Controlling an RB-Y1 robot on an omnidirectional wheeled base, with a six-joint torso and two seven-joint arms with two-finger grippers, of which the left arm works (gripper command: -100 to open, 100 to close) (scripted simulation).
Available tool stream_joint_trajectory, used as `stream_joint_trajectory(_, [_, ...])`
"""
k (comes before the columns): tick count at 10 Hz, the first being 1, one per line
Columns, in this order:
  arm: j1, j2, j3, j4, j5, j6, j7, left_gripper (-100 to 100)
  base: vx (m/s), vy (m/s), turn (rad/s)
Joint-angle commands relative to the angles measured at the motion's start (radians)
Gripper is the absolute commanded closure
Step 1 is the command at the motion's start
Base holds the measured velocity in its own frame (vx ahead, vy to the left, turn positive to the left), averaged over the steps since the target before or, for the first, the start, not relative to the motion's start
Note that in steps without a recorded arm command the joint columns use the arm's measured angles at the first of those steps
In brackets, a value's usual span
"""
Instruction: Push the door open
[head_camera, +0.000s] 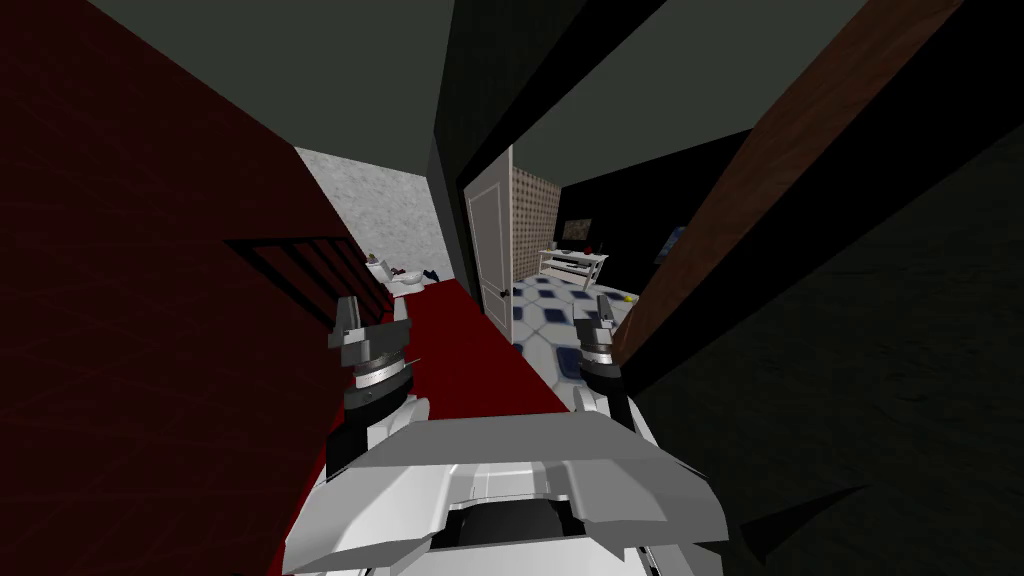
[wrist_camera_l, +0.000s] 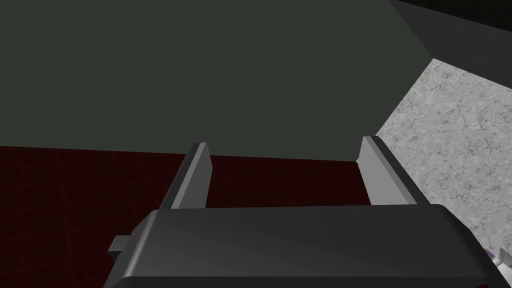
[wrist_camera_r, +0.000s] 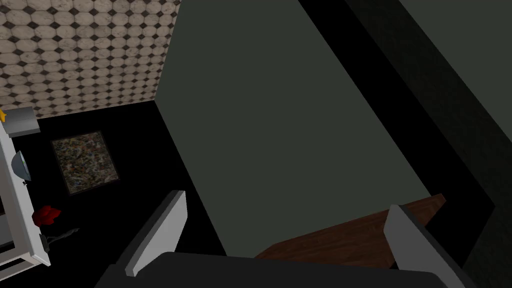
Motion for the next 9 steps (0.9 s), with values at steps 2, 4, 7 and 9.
stream_joint_trajectory(2, [-0.012,0.018,-0.012,0.049,-0.024,-0.008,-0.046,-100,0.12,0.035,-0.044])
stream_joint_trajectory(4, [-0.023,0.032,-0.025,0.097,-0.047,-0.015,-0.09,-100,0.176,0.048,-0.041])
stream_joint_trajectory(7, [-0.038,0.049,-0.04,0.159,-0.078,-0.025,-0.148,-100,0.132,0.034,-0.037])
stream_joint_trajectory(9, [-0.046,0.057,-0.05,0.195,-0.095,-0.03,-0.181,-100,0.11,0.039,-0.041])
